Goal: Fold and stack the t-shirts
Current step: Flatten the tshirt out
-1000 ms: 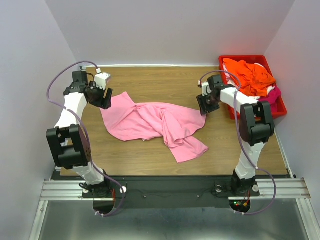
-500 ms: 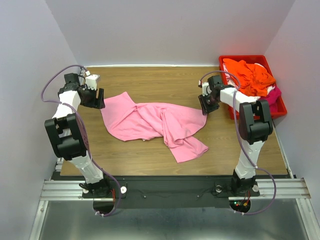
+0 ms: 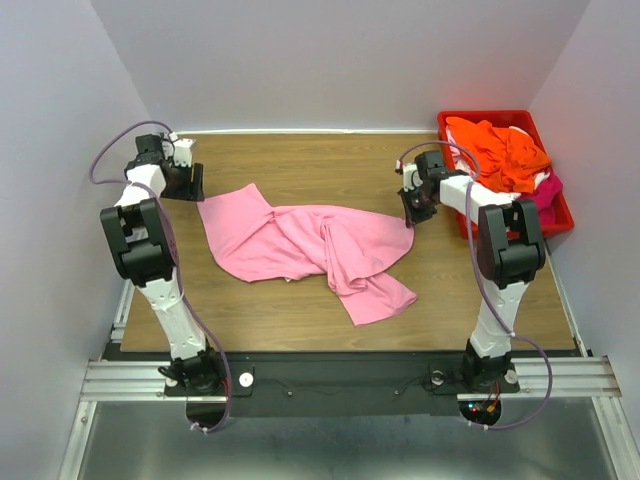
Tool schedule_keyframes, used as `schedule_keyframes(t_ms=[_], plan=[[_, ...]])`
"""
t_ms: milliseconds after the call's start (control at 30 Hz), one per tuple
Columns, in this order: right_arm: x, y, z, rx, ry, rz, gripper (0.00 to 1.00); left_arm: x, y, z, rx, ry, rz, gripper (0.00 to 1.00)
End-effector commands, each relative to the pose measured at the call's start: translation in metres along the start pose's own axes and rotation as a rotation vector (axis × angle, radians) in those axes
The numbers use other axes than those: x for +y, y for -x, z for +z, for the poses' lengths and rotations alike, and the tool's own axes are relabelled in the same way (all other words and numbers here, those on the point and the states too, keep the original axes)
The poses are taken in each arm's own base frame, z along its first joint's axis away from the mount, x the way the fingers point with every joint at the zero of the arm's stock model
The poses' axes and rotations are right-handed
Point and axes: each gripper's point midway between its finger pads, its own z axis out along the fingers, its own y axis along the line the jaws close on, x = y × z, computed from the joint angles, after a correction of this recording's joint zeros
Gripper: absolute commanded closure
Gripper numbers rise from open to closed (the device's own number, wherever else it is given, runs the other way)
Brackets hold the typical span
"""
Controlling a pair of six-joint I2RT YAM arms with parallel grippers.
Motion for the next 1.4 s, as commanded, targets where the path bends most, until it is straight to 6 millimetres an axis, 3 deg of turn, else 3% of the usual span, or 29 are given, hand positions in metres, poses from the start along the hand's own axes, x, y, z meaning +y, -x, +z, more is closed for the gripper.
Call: schedule_keyframes(t_ms=[0, 400, 700, 967, 1367], plan=[[-0.001, 0.005, 0.003, -0.017, -0.003, -0.021, 0.99, 0.012, 0.008, 0.001, -0.008, 0.040, -0.013, 0.31], [-0.005, 0.009, 0.002, -0.024, -0.026, -0.021, 0.99, 0.010, -0.028, 0.034, 0.063, 0.016, -0.041, 0.38], [-0.007, 0.012, 0.002, -0.027, -0.037, -0.015, 0.99, 0.012, -0.031, 0.046, 0.070, 0.011, -0.041, 0.43], [-0.009, 0.014, 0.001, -0.031, -0.047, -0.018, 0.99, -0.002, -0.032, 0.052, 0.082, -0.034, -0.026, 0.52], [-0.011, 0.014, 0.003, -0.029, -0.055, -0.017, 0.99, -0.021, -0.035, 0.056, 0.098, -0.066, -0.002, 0.54]])
